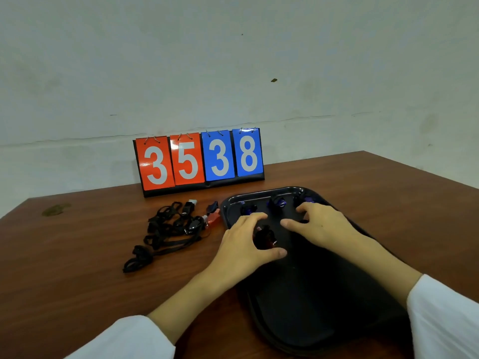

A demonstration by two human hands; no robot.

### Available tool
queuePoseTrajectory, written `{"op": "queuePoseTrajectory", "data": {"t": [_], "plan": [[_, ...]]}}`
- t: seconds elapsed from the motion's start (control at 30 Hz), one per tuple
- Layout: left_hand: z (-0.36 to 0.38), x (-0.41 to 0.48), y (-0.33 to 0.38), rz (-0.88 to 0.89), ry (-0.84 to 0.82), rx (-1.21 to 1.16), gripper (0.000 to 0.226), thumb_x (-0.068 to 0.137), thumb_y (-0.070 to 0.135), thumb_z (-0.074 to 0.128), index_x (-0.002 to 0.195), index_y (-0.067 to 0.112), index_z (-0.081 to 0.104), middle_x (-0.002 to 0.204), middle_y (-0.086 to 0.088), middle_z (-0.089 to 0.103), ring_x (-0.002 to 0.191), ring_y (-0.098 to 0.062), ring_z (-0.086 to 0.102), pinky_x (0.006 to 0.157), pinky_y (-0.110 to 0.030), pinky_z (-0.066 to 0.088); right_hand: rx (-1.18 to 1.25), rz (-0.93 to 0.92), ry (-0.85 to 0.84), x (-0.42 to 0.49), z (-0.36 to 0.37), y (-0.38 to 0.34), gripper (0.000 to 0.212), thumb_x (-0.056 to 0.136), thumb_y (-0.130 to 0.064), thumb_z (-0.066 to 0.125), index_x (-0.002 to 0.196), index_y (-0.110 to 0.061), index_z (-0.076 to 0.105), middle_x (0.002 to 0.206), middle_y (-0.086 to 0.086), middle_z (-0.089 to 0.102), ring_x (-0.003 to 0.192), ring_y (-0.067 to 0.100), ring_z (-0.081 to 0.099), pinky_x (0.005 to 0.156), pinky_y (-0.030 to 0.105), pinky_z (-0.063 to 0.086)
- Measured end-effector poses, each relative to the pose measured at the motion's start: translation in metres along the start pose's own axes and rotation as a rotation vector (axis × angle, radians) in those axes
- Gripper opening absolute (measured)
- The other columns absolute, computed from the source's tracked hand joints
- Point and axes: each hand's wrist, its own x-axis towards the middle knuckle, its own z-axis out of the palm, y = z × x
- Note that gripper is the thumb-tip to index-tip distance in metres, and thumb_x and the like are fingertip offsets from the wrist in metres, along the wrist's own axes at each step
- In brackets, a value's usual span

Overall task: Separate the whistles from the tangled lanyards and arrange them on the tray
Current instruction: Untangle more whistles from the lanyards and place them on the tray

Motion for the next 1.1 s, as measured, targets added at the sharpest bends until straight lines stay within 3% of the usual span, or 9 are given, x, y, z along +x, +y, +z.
{"op": "queuePoseTrajectory", "data": {"t": [0.13,0.23,0.33,0.5,0.67,0.8,0.9,1.0,1.1], "plan": [[-0.019,0.002,-0.011,0.021,0.299,-0.071,0.043,0.083,0.046,0.062,0.121,0.028,0.052,0.116,0.017,0.043,0.107,-0.002,0.046,0.09,-0.022,0.042,0.012,-0.101,0.109,-0.006,-0.015,-0.019,0.057,0.085,-0.057,0.05,0.127,-0.019,0.052,0.124,0.003,0.055,0.108,0.018,0.055,0.085,0.03,0.045],[-0.041,0.007,-0.05,-0.033,0.521,0.127,0.021,0.089,0.027,0.059,0.108,0.02,0.06,0.107,0.009,0.049,0.102,-0.01,0.051,0.089,-0.027,0.043,0.093,-0.216,0.112,-0.012,-0.017,-0.048,0.041,0.088,-0.048,0.053,0.12,-0.022,0.057,0.113,-0.001,0.058,0.092,0.01,0.054,0.079,0.022,0.041],[-0.052,0.008,-0.08,-0.094,0.527,0.289,0.022,0.089,0.03,0.059,0.108,0.021,0.06,0.11,0.005,0.052,0.106,-0.013,0.049,0.089,-0.026,0.031,0.166,-0.271,0.056,-0.012,-0.007,-0.081,0.034,0.089,-0.042,0.055,0.115,-0.021,0.06,0.106,-0.005,0.06,0.081,0.004,0.051,0.072,0.018,0.039],[-0.045,0.015,-0.084,0.033,0.441,0.562,0.027,0.087,0.039,0.056,0.108,0.021,0.058,0.109,-0.001,0.05,0.102,-0.018,0.046,0.079,-0.029,0.029,0.189,-0.303,-0.019,-0.002,0.022,-0.117,0.034,0.087,-0.044,0.056,0.112,-0.022,0.061,0.111,-0.005,0.061,0.094,0.008,0.054,0.078,0.023,0.042],[-0.048,0.022,-0.092,-0.028,0.362,0.636,0.03,0.088,0.037,0.051,0.112,0.019,0.052,0.123,-0.003,0.044,0.111,-0.02,0.04,0.092,-0.032,0.032,0.195,-0.323,-0.03,-0.001,0.037,-0.123,0.03,0.087,-0.042,0.055,0.108,-0.022,0.063,0.108,-0.004,0.063,0.095,0.009,0.056,0.077,0.021,0.041],[-0.051,0.026,-0.096,-0.074,0.354,0.707,0.03,0.088,0.044,0.051,0.106,0.021,0.058,0.118,-0.001,0.045,0.11,-0.019,0.039,0.094,-0.033,0.031,0.23,-0.337,-0.018,-0.002,0.039,-0.117,0.03,0.088,-0.042,0.055,0.111,-0.024,0.063,0.108,-0.007,0.062,0.094,0.004,0.053,0.079,0.019,0.04],[-0.054,0.025,-0.093,-0.085,0.455,0.538,0.03,0.085,0.047,0.056,0.097,0.021,0.064,0.11,0.003,0.047,0.107,-0.015,0.04,0.091,-0.031,0.029,0.331,-0.315,-0.003,-0.001,0.038,-0.113,0.026,0.088,-0.041,0.055,0.103,-0.023,0.067,0.102,-0.009,0.066,0.088,0.002,0.056,0.08,0.02,0.046],[-0.062,0.023,-0.072,-0.076,0.653,0.084,0.019,0.084,0.038,0.062,0.092,0.022,0.058,0.1,0.008,0.049,0.099,-0.011,0.046,0.086,-0.028,0.035,0.487,-0.298,0.062,-0.003,0.035,-0.115,0.034,0.09,-0.046,0.05,0.106,-0.022,0.067,0.1,-0.009,0.067,0.088,0.001,0.059,0.081,0.019,0.049],[-0.072,0.01,-0.046,0.047,0.573,-0.197,0.017,0.088,0.035,0.058,0.098,0.028,0.046,0.09,0.009,0.06,0.083,-0.009,0.06,0.072,-0.028,0.053,0.726,-0.304,0.07,-0.008,0.031,-0.123,0.041,0.09,-0.05,0.046,0.116,-0.022,0.061,0.104,-0.01,0.066,0.092,-0.001,0.06,0.08,0.015,0.048]]}}
